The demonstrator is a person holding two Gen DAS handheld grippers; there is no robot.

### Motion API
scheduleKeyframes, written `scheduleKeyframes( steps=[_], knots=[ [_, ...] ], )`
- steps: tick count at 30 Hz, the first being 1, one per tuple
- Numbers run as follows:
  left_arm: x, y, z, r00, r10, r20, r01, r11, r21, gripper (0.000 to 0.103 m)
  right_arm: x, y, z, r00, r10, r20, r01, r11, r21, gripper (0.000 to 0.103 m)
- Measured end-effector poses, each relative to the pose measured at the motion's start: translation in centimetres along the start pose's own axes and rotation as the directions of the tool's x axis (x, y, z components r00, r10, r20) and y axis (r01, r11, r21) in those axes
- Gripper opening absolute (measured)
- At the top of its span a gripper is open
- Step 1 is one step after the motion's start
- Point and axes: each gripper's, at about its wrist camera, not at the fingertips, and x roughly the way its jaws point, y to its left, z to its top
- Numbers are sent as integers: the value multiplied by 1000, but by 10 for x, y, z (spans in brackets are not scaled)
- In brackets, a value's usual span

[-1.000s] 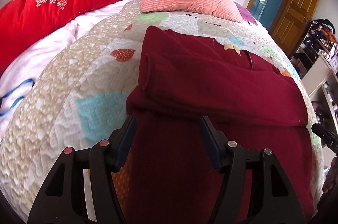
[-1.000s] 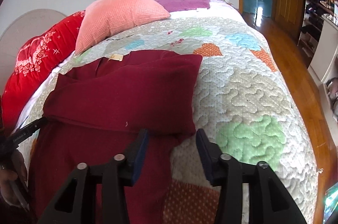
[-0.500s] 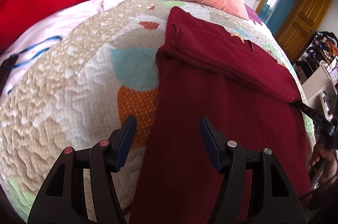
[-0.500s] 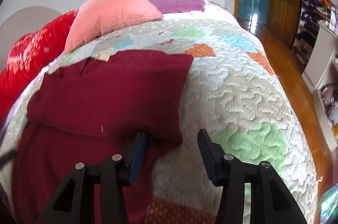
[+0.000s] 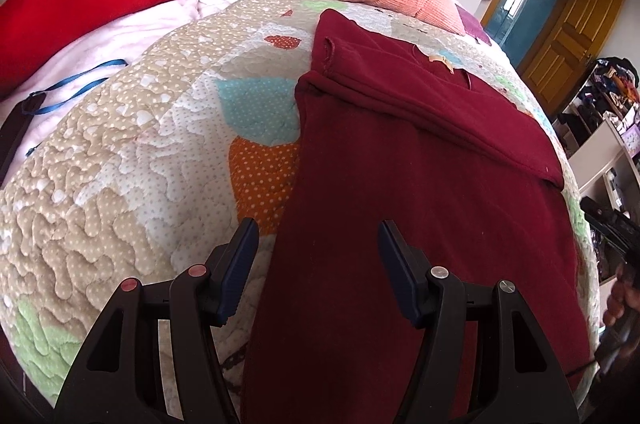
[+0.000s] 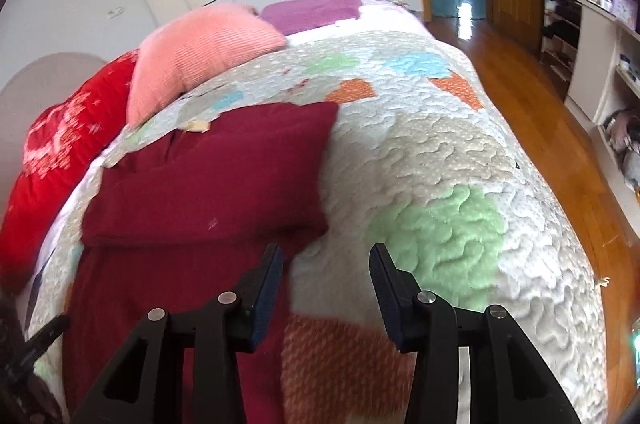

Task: Fold small clothes

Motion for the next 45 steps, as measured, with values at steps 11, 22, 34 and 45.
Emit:
scheduleKeyframes(
  steps=[11, 22, 34, 45],
  knots=[
    [-20, 1, -31, 1000, 19, -16, -19, 1000, 7, 62, -16, 8, -80, 970, 144, -194, -158, 985, -62, 50],
    [-34, 1, -51, 1000, 14, -26, -14, 1000, 11, 62, -37, 6, -98, 993, 91, -73, -99, 987, -123, 7],
    [-51, 30, -79, 996, -27, -88, 25, 999, -24, 62, -84, -13, -120, 940, 312, -137, -321, 946, -45, 52],
    [-66, 30, -107, 990, -86, -108, 86, 996, -9, 71, -87, -11, -170, 900, 371, -229, -388, 921, -32, 63]
  ],
)
